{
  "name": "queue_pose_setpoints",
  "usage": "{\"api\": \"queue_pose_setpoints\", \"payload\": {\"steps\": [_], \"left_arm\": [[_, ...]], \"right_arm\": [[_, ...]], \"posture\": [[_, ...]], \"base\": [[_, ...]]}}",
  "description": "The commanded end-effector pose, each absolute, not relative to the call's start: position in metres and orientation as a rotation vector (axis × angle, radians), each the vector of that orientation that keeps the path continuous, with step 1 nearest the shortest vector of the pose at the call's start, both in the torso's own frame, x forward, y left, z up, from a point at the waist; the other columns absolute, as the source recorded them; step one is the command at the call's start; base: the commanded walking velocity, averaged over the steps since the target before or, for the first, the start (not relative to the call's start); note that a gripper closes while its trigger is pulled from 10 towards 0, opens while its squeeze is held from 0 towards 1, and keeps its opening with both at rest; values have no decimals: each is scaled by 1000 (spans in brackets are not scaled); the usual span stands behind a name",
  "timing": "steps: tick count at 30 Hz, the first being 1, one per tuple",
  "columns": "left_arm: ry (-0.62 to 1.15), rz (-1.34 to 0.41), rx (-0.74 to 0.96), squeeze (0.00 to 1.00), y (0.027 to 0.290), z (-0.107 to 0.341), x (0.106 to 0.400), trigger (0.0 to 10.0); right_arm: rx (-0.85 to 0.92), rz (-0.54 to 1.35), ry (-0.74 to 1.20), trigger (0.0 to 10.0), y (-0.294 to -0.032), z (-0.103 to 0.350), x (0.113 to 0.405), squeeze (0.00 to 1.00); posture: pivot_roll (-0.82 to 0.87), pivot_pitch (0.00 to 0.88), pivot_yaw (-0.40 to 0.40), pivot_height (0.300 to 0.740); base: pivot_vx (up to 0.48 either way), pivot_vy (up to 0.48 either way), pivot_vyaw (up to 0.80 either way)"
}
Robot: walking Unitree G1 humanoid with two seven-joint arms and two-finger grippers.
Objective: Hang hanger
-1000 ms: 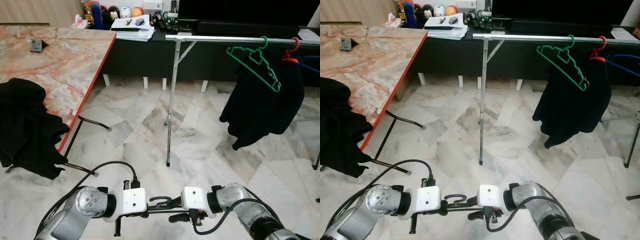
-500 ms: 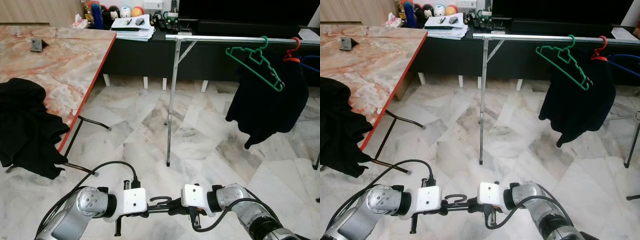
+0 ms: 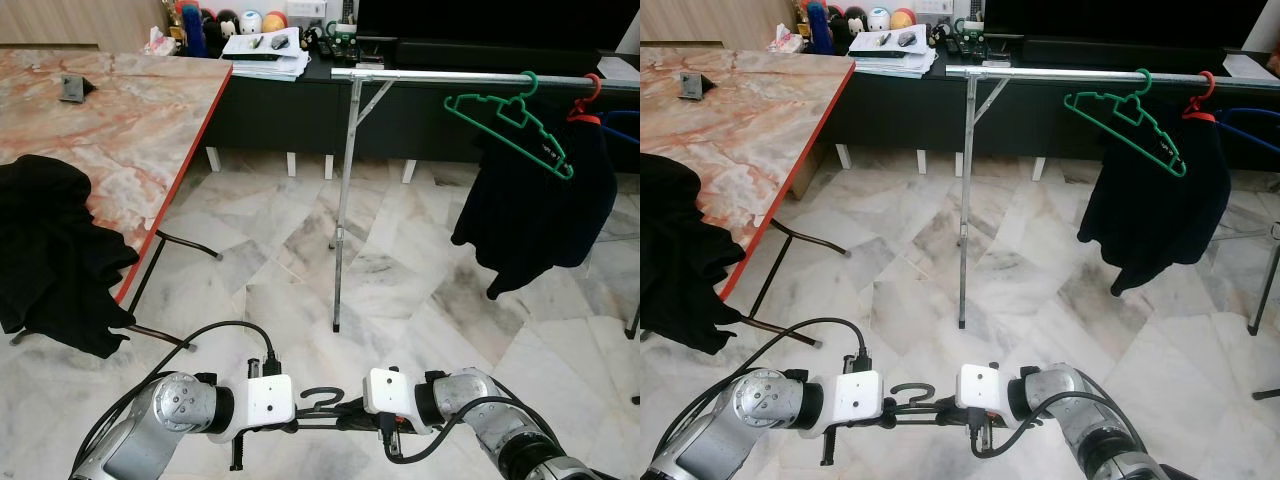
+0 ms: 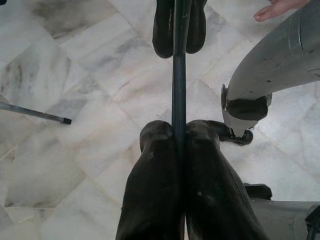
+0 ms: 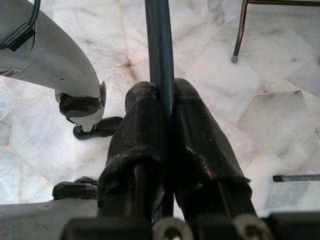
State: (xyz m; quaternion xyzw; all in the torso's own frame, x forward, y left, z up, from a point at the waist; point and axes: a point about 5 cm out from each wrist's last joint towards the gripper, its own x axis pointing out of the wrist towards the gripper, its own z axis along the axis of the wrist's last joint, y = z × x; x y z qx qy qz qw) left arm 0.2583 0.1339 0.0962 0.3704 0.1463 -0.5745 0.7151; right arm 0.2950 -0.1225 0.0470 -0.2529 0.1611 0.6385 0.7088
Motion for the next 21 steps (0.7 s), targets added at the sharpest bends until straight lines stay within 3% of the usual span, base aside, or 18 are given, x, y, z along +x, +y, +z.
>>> {"api": "queue_pose_setpoints", "payload": {"steps": [1, 13, 21], "left_arm": [[298, -1328, 795, 1000, 128, 101, 253, 10000], [285, -1316, 806, 1000, 132, 105, 256, 10000], [288, -1261, 838, 1000, 141, 104, 262, 10000]], "right_arm": [[-538, 1396, 348, 0, -124, 49, 297, 0], [-579, 1423, 417, 0, -131, 38, 289, 0], [-571, 1479, 565, 0, -147, 14, 265, 0]], "posture": [[89, 161, -57, 740], [93, 159, -59, 740], [89, 169, -61, 740]], "base": [[0, 0, 0], [0, 0, 0], [0, 0, 0]]}}
